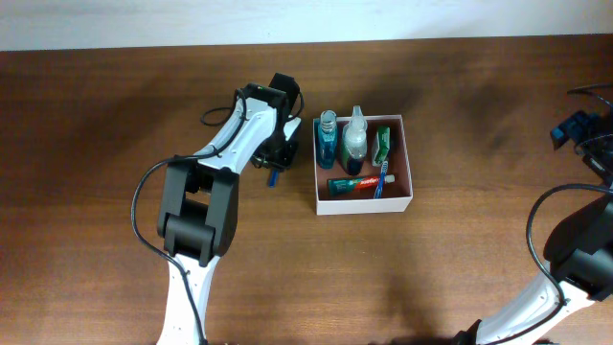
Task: Pack container
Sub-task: 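Lift the blue razor and carry it over the pink box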
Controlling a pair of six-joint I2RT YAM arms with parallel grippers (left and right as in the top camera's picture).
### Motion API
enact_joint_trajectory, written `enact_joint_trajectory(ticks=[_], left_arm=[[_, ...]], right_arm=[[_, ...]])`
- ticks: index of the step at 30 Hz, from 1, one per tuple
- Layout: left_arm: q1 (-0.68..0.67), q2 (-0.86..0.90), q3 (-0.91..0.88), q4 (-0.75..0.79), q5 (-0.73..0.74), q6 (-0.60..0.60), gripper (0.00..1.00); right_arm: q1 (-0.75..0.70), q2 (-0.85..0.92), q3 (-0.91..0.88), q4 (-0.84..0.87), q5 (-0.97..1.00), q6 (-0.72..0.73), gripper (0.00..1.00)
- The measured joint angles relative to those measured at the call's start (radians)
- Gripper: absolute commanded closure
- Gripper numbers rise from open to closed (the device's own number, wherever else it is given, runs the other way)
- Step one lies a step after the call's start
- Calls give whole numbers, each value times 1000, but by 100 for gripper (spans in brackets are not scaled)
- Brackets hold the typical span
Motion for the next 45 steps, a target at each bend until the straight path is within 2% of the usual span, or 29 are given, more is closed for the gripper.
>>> enact_joint_trajectory(ticks=[7, 12, 15, 24, 28, 35, 45], left_arm=[[0, 0, 0, 0, 0, 2, 88], [0, 0, 0, 0, 0, 2, 88], [5, 0, 0, -1, 1, 2, 93], [79, 0, 39, -60, 6, 2, 93], [120, 0, 169, -111, 3, -2, 92], [157, 0, 524, -251, 2, -5, 94], [35, 0, 977, -350, 12, -6, 94]], right_arm=[[0, 0, 0, 0, 0, 0, 1], [0, 0, 0, 0, 0, 0, 1], [0, 0, 0, 0, 0, 0, 1], [0, 0, 0, 0, 0, 0, 1], [0, 0, 0, 0, 0, 0, 1], [0, 0, 0, 0, 0, 0, 1], [0, 0, 0, 0, 1, 0, 1]])
